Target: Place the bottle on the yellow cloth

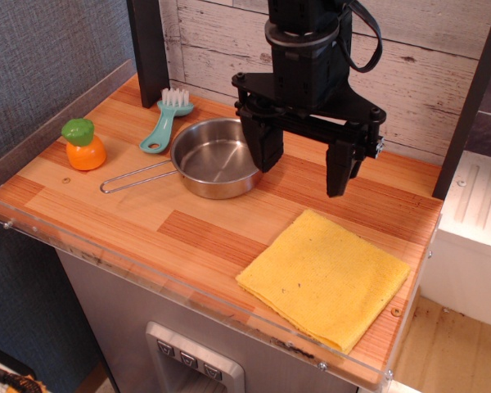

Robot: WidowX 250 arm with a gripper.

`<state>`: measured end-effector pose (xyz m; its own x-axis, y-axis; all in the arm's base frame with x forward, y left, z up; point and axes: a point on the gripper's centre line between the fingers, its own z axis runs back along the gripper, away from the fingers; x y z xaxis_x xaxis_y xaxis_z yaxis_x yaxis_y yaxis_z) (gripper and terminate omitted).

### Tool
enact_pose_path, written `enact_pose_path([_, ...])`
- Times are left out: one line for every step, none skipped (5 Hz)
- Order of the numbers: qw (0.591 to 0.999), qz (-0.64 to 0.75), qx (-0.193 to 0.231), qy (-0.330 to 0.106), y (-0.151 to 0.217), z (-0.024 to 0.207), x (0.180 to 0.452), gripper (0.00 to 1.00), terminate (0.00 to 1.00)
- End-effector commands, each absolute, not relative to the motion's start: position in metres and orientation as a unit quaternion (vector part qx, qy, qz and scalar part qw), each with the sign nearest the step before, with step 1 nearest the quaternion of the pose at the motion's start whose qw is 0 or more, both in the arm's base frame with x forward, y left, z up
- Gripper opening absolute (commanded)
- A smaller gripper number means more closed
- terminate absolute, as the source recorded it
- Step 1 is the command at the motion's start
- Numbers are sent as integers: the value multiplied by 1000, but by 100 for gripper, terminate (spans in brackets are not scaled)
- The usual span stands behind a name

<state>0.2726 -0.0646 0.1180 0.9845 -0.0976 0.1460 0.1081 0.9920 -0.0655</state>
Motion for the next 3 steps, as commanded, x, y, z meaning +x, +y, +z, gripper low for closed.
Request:
enact_pose_path([995,-52,-37,-71,-65,118,273,100,0])
enact_pose_path([997,-16,-28,-71,-24,120,278,100,0])
enact_pose_path([997,20,-13,-73,15,124,279,100,0])
